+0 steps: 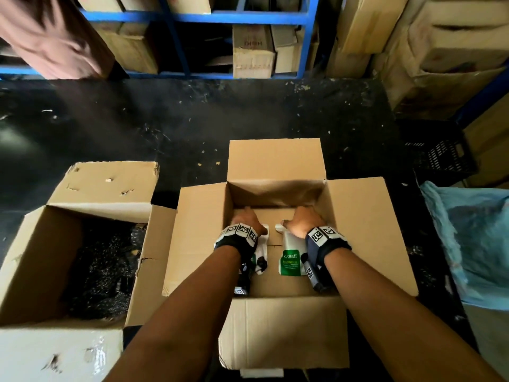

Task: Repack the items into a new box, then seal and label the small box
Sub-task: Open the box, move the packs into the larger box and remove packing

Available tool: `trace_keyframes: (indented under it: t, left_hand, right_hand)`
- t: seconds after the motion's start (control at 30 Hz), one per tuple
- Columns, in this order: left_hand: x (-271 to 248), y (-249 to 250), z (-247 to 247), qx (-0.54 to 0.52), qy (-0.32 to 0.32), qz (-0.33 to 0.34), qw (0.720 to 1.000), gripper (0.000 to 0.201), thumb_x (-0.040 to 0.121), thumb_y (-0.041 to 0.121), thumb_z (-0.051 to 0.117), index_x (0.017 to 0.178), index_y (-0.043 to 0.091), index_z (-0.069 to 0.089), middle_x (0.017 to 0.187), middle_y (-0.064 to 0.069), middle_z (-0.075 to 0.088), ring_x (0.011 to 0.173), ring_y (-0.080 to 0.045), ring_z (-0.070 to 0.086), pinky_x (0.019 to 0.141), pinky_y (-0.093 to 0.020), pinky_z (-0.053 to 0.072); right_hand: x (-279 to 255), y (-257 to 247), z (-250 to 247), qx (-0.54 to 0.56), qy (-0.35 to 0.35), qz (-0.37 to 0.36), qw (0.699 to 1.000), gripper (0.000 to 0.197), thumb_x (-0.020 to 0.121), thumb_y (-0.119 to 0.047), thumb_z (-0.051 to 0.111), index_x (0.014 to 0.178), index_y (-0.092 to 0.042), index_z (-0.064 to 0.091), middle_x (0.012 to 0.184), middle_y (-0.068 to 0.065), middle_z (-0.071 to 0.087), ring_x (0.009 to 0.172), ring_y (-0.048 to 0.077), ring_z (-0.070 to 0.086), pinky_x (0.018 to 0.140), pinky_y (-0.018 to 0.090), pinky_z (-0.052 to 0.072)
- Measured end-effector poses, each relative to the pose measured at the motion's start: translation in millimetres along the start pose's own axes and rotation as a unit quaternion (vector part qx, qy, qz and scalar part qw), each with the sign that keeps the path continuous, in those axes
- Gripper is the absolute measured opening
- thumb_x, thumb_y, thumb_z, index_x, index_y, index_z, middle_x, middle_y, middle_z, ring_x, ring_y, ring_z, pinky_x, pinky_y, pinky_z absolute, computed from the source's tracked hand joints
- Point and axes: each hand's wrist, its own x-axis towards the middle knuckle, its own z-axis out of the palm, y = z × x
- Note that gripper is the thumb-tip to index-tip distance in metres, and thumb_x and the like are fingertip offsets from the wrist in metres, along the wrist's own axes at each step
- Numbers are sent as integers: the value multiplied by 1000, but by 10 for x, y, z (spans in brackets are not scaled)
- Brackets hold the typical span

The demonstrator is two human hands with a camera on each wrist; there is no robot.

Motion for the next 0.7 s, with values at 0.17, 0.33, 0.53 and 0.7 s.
trace_keyframes:
  t: [0.17, 0.33, 0.53, 0.7]
  left_hand:
    - [-369, 8, -168, -10, 58, 61, 996, 83, 72, 50, 82, 131, 8, 42, 133, -19, 55, 121, -38, 55, 95, -45, 51]
    - [-952, 22, -86, -12, 112, 109, 988, 84, 68, 56, 82, 128, 9, 45, 131, -16, 57, 120, -36, 56, 94, -45, 51]
    - [-1866, 241, 447, -40, 124, 158, 979, 76, 72, 44, 83, 128, 8, 46, 125, -18, 59, 115, -37, 57, 93, -45, 50]
    - [-2595, 520, 1117, -51, 112, 212, 969, 77, 72, 43, 82, 132, 10, 47, 127, -15, 59, 119, -34, 55, 97, -43, 48]
  right_hand:
    - [-408, -72, -293, 40, 54, -65, 996, 28, 92, -36, 67, 95, -8, 68, 95, 5, 70, 89, 28, 68, 78, 37, 58]
    - [-1038, 106, -480, 37, 138, -107, 984, 34, 92, -41, 66, 108, -12, 71, 110, 10, 71, 100, 33, 67, 85, 39, 56]
    - [-1938, 835, -397, 4, 186, -124, 975, 37, 92, -43, 63, 116, -14, 66, 118, 12, 69, 103, 36, 67, 83, 39, 56]
    - [-2549, 1678, -250, 8, 192, -100, 976, 32, 93, -41, 60, 109, -14, 65, 114, 14, 68, 105, 38, 65, 78, 38, 51]
